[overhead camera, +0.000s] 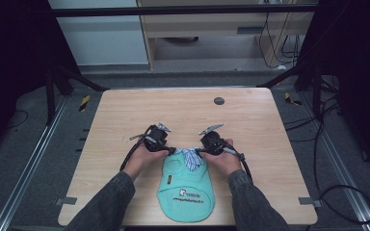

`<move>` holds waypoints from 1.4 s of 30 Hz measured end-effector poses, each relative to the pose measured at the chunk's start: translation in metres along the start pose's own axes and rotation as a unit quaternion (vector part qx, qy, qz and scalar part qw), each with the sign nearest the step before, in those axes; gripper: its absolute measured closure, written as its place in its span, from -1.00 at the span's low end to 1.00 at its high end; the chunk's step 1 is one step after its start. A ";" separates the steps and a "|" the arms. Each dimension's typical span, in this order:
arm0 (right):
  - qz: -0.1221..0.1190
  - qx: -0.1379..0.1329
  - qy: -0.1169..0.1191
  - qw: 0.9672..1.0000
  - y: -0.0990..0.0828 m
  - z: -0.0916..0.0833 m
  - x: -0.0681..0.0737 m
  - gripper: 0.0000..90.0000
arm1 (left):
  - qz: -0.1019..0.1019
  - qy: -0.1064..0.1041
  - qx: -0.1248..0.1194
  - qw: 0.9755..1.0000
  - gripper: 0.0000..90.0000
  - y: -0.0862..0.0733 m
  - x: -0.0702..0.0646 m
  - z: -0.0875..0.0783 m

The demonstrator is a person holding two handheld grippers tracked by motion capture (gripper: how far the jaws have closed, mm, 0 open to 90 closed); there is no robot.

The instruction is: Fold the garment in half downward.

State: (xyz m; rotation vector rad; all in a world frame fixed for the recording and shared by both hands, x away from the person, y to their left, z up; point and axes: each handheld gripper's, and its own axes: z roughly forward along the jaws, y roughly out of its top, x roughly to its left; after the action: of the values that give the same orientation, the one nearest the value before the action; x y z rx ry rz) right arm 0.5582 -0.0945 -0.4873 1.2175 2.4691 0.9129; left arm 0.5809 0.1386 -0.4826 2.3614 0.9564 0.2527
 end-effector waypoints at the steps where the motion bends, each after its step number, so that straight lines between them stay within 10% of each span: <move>1: 0.000 0.002 0.000 1.000 0.000 0.000 0.000 0.23 | -0.002 -0.001 0.000 1.000 -0.07 0.000 -0.001 0.000; 18: -0.041 0.016 0.023 0.999 0.004 -0.005 0.011 0.85 | 0.039 -0.029 0.011 0.999 0.88 0.001 -0.013 -0.005; 42: -0.116 0.003 0.042 0.992 0.024 -0.051 0.020 0.85 | 0.061 -0.047 -0.033 0.996 0.91 0.008 -0.015 -0.047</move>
State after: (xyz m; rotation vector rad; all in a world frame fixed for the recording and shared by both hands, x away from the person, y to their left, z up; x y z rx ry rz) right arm 0.5372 -0.0897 -0.4320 0.8846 2.6105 0.9102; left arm 0.5578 0.1444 -0.4389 2.3526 0.7502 0.2144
